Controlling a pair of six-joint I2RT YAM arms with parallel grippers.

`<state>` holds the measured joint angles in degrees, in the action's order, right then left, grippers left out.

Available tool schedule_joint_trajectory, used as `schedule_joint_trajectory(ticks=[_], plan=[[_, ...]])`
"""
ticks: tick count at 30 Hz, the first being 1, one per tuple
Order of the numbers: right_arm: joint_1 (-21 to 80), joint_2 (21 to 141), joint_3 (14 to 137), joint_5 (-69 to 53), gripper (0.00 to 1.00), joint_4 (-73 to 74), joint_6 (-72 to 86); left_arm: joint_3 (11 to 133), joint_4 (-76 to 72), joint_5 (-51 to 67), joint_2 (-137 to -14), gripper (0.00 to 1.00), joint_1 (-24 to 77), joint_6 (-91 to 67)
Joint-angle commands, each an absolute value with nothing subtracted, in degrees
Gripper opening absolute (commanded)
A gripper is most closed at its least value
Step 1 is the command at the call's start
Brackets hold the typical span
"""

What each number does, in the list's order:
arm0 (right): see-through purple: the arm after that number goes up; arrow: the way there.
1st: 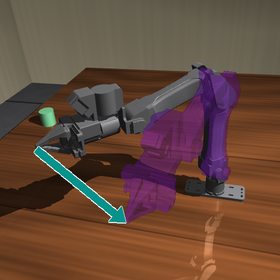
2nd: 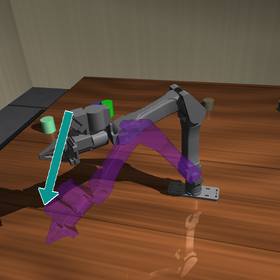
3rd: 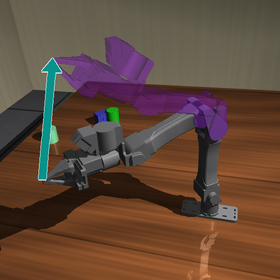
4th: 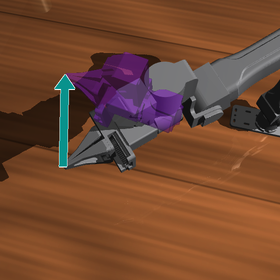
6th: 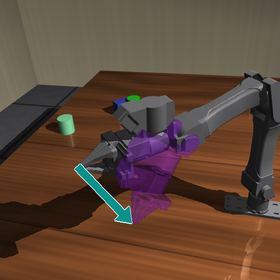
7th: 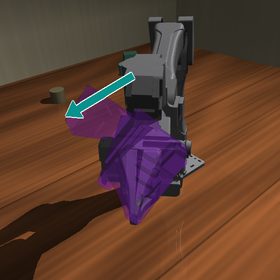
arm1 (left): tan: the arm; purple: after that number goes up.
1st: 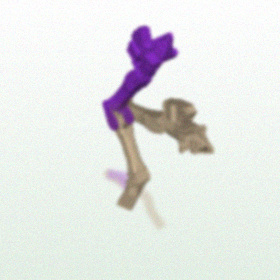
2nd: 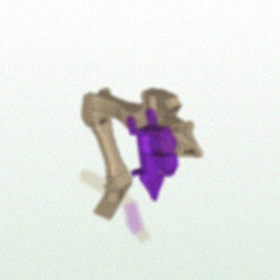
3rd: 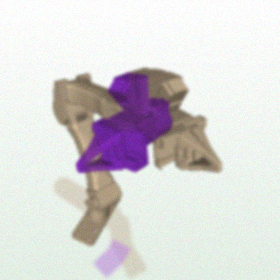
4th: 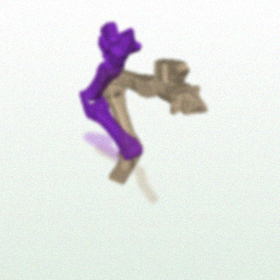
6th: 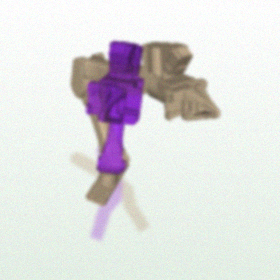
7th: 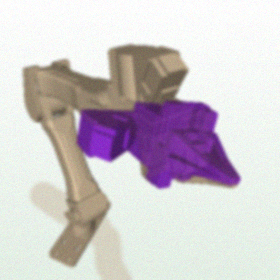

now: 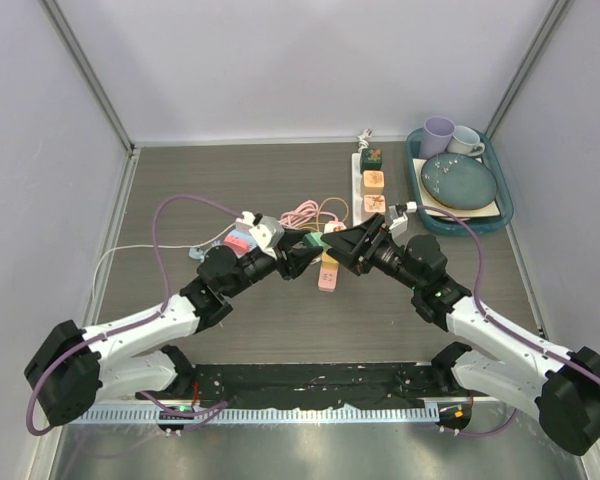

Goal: Insert the plug
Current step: Pick up the plug from the center of the board.

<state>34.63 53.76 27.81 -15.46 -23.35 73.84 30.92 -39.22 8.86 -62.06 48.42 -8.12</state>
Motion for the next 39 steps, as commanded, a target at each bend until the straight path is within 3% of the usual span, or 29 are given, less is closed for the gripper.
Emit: schedule_joint_trajectory(ticks=[1,20,28,30,32,33,36,37,39], plan=[[34.3,54.6,27.2,-16.4,0.8,-34.0,79.1,31.7,-48.4,11.2,-63.4,0.11,48.8,-11.3],[34.0,58.6,23.7,-17.0,0.65,-45.3,85.2,31.1,-54.1,12.3,-64.6,0.11,49.6,-14.1],[34.0,59.1,24.4,-19.2,0.5,-47.9,85.9,30.7,-54.3,12.1,-66.2,0.14,49.7,-13.3],[33.8,58.7,24.5,-19.2,0.41,-47.8,85.7,30.5,-54.3,12.0,-66.8,0.16,49.7,-13.0],[33.6,58.0,24.9,-19.3,0.32,-46.9,84.8,29.8,-54.2,12.0,-66.9,0.23,49.7,-12.7],[33.3,57.7,25.0,-19.5,0.23,-46.5,84.5,29.5,-54.2,11.9,-66.9,0.27,49.7,-12.7],[31.8,56.5,26.1,-20.3,0.07,-43.6,82.1,28.3,-53.3,11.4,-66.3,0.47,49.7,-12.2],[31.3,56.1,26.5,-20.5,0.04,-42.5,81.1,28.0,-52.0,11.4,-66.0,0.57,49.7,-12.0],[29.5,55.1,29.0,-21.5,0.01,-38.3,77.3,27.4,-50.8,11.2,-65.0,0.64,49.7,-11.8]])
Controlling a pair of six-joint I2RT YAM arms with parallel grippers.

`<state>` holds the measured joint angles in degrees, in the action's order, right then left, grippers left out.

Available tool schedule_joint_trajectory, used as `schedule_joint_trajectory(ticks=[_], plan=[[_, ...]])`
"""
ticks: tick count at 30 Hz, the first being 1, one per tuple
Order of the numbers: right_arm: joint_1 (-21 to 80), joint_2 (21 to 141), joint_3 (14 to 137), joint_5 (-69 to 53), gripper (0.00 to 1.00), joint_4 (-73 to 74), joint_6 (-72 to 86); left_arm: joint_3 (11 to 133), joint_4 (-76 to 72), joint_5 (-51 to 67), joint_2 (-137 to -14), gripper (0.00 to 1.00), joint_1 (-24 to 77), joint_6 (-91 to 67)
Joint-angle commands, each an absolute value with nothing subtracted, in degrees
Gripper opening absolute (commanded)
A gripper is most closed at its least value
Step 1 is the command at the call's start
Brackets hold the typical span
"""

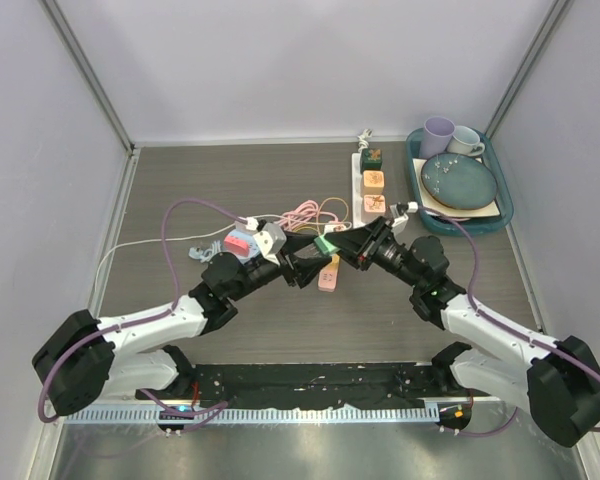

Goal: Insert the plug
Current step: Pick up the plug from the center of the board.

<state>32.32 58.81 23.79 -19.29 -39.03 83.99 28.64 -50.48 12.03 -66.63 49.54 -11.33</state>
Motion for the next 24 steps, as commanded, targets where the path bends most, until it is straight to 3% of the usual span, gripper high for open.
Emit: schedule_joint_trajectory(ticks=[1,3,4,7,13,19,21,24], plan=[[29.1,54.9,31.6,-22.0,0.01,-34.4,75.5,27.2,-49.7,10.7,-64.6,0.72,49.7,-11.7],[27.5,55.0,35.3,-22.9,0.01,-29.6,68.1,27.2,-46.9,9.9,-63.1,0.81,49.7,-11.7],[26.9,55.2,39.6,-22.9,0.01,-23.5,65.4,28.0,-45.4,9.0,-62.6,0.92,49.7,-11.7],[24.0,56.9,50.1,-21.1,0.01,-10.0,51.3,30.8,-37.3,3.5,-59.8,1.0,49.7,-11.8],[16.4,63.3,71.0,-3.7,0.01,9.0,26.0,39.2,-16.9,-11.0,-55.5,1.0,49.4,-13.0],[11.6,67.1,83.8,21.6,0.01,12.3,10.7,50.5,3.1,-21.5,-54.1,1.0,45.3,-13.5],[11.6,67.2,85.2,24.0,0.01,13.3,8.4,53.2,9.4,-22.5,-54.1,1.0,42.1,-14.1],[12.1,66.3,84.2,16.0,0.01,16.3,8.7,57.0,15.9,-22.8,-54.8,1.0,37.6,-15.8]])
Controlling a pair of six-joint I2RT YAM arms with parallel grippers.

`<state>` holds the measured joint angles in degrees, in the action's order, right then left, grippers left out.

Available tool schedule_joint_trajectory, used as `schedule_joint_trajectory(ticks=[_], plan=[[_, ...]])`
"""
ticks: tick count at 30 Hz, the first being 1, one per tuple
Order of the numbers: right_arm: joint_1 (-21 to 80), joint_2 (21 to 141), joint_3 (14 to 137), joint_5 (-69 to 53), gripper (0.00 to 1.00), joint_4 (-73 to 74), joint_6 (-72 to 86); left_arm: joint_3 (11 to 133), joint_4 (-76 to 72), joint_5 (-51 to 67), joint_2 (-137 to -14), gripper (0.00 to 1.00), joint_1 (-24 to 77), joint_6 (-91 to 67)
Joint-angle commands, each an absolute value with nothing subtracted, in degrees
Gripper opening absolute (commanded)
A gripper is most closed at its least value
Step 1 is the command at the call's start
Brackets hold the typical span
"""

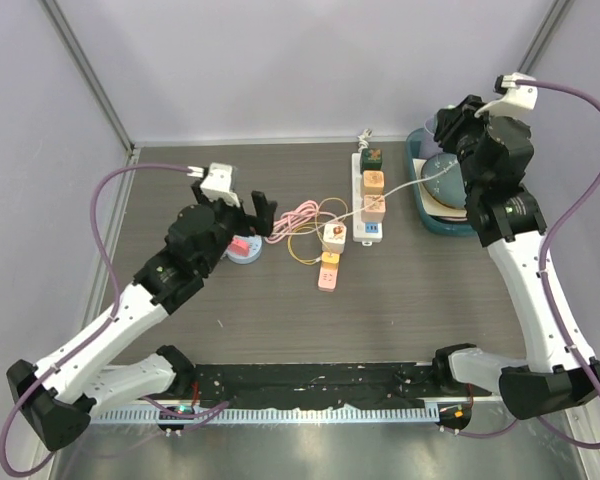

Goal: Insert the plug
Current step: Pick up the plug from the center of the board.

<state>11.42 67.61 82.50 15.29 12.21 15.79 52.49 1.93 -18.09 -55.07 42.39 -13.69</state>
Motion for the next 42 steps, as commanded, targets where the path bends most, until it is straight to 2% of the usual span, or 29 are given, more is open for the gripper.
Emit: schedule_joint_trajectory(ticks=[1,3,9,13,18,20,21,24,25,30,35,38,40,41,42], plan=[[13.1,65.8,82.1,15.1,0.01,17.7,9.1,58.1,16.8,-23.2,-54.8,1.0,36.7,-16.3],[15.7,64.4,79.5,15.6,0.01,18.8,9.6,58.3,18.4,-23.7,-54.8,1.0,34.7,-16.3],[32.1,62.7,67.2,17.7,0.01,18.5,14.1,54.7,19.8,-25.7,-53.8,1.0,33.9,-16.7],[43.2,64.4,60.4,25.3,0.01,16.8,17.8,52.7,20.1,-28.1,-51.8,1.0,33.4,-16.8],[56.4,70.5,58.0,35.6,0.02,17.2,23.2,51.8,20.8,-32.2,-50.1,1.0,32.6,-17.0],[59.0,73.2,57.6,38.9,0.16,17.3,26.5,51.5,20.9,-32.5,-49.8,1.0,32.5,-16.8],[60.7,74.1,57.4,39.7,0.19,17.3,27.5,51.4,20.9,-32.5,-49.7,1.0,32.5,-16.7],[62.6,76.8,56.9,41.6,0.09,16.9,30.3,51.7,21.3,-31.8,-50.0,1.0,32.5,-16.7],[62.5,77.3,56.1,42.3,0.02,16.7,31.4,51.7,21.4,-31.6,-50.0,1.0,32.5,-16.7],[62.6,78.1,51.0,44.8,0.01,11.6,35.2,50.2,19.8,-28.5,-50.2,1.0,32.5,-16.8],[62.7,75.3,47.7,46.1,0.01,8.4,36.6,48.6,15.5,-11.7,-56.9,1.0,32.6,-25.0],[62.7,73.6,46.5,45.9,0.01,7.7,36.3,51.8,15.5,-6.6,-66.0,0.95,33.9,-32.5],[62.7,73.1,45.4,45.4,0.01,6.7,36.2,54.5,15.2,-9.3,-70.8,0.9,36.1,-33.8],[62.7,72.8,45.1,45.2,0.01,6.6,36.3,55.4,15.1,-11.0,-75.5,0.81,38.7,-33.6],[62.6,72.5,44.9,44.7,0.01,6.5,36.3,57.3,15.1,-14.4,-77.7,0.77,39.9,-32.4]])
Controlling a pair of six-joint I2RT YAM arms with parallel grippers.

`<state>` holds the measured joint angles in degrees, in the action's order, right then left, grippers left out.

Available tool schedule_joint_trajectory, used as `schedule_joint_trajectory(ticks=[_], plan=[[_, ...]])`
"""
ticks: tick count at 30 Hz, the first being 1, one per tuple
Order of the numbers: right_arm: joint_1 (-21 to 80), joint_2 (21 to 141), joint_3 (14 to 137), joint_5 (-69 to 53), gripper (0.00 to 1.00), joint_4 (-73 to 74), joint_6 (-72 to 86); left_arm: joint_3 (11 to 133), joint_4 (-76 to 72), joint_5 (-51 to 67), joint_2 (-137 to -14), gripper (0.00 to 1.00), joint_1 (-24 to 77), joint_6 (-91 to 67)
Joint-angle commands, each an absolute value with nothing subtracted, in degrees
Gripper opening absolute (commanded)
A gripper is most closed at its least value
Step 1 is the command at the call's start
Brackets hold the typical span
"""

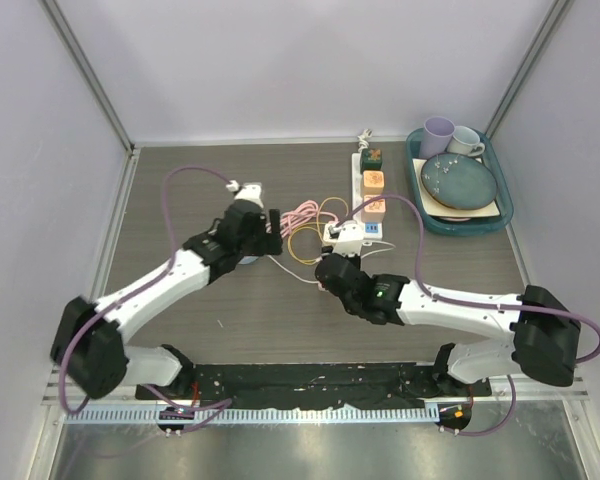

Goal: Insert the plug
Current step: Pick up the plug from the center of the board.

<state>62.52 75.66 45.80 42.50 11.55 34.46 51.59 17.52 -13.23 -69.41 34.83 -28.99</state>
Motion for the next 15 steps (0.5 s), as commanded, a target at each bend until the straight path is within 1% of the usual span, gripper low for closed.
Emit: schedule_joint_trajectory(ticks=[1,2,3,5,6,8,10,15], plan=[[62.7,72.4,44.7,44.6,0.01,6.6,36.2,58.3,15.3,-15.5,-79.9,0.72,40.9,-31.9],[62.7,72.0,44.6,44.5,0.01,6.4,36.2,59.1,15.6,-16.6,-84.1,0.66,42.3,-31.7],[62.7,71.7,44.4,44.6,0.01,6.2,36.0,60.4,15.8,-17.7,-85.9,0.63,42.7,-31.6],[62.7,70.8,43.5,44.6,0.01,5.5,36.0,61.3,15.9,-17.7,-89.5,0.54,42.9,-31.8],[62.7,70.6,42.8,44.6,0.01,4.8,36.1,62.2,16.1,-17.5,-92.6,0.52,42.9,-31.8],[62.7,70.1,42.4,44.6,0.01,4.1,36.3,63.1,16.9,-16.8,-95.0,0.47,43.2,-32.3],[62.7,69.8,42.2,44.6,0.01,4.0,36.3,63.3,17.4,-15.1,-97.6,0.46,43.7,-32.7],[62.7,69.5,41.9,45.3,0.01,3.3,35.7,61.7,18.3,-13.0,-99.9,0.45,46.7,-35.0]])
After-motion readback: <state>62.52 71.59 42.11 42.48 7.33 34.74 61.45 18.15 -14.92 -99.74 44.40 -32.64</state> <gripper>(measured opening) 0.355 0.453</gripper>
